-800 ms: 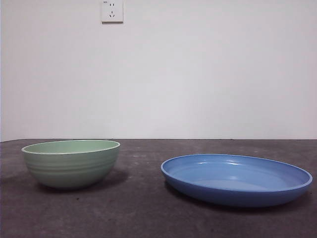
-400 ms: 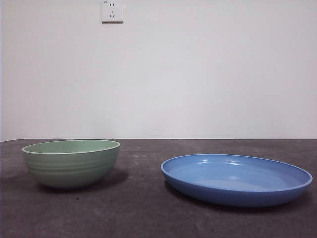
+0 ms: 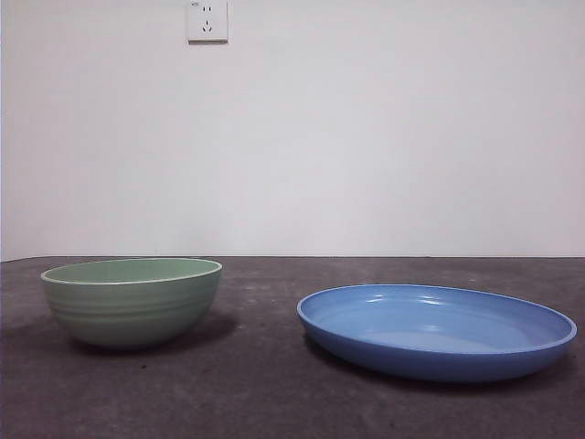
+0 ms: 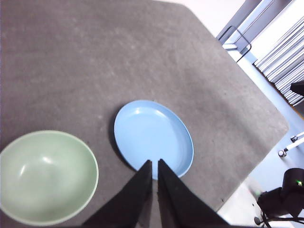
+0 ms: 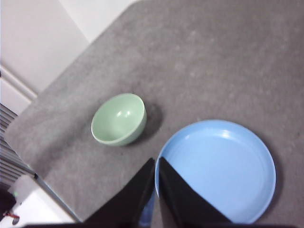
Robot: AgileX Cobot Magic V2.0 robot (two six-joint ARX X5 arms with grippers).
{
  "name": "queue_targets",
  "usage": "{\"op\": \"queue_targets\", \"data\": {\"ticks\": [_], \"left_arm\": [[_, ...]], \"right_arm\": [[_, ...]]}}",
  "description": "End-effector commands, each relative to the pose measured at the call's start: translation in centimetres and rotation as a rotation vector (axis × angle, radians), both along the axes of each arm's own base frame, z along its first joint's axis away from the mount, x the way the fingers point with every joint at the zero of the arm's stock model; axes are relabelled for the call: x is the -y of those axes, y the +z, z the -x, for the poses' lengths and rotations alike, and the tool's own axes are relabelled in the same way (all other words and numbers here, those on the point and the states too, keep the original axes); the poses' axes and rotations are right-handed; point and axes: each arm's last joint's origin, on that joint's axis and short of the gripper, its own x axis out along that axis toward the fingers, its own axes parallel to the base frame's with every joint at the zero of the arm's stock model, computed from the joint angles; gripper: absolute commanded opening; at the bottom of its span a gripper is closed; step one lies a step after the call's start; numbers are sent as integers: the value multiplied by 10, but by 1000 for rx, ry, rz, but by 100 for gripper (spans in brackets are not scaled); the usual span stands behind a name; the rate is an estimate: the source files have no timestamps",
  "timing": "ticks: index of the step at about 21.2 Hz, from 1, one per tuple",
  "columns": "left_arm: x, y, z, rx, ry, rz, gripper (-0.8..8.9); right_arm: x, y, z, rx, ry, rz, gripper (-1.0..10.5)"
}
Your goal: Place the green bowl on the blue plate
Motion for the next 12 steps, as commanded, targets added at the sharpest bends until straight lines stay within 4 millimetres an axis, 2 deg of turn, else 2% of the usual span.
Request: {"op": "queue_targets", "data": {"ticks": [1,4,6,10,12], "left_arm": [[1,4,1,13,-17,-10,29],[1,3,1,25,-30,-29,52],[0,3,2,24,-33,-35,152],[0,2,2,18,-33,-37,457],[0,2,2,20,-33,-38,558]], "right_arm": [[0,4,1,11,11,14,10],[0,3,1,12,14,19,11],[0,3,1,27,23,32,53],[0,3,1,28,24,33,351],[0,3,1,28,24,33,519]]}}
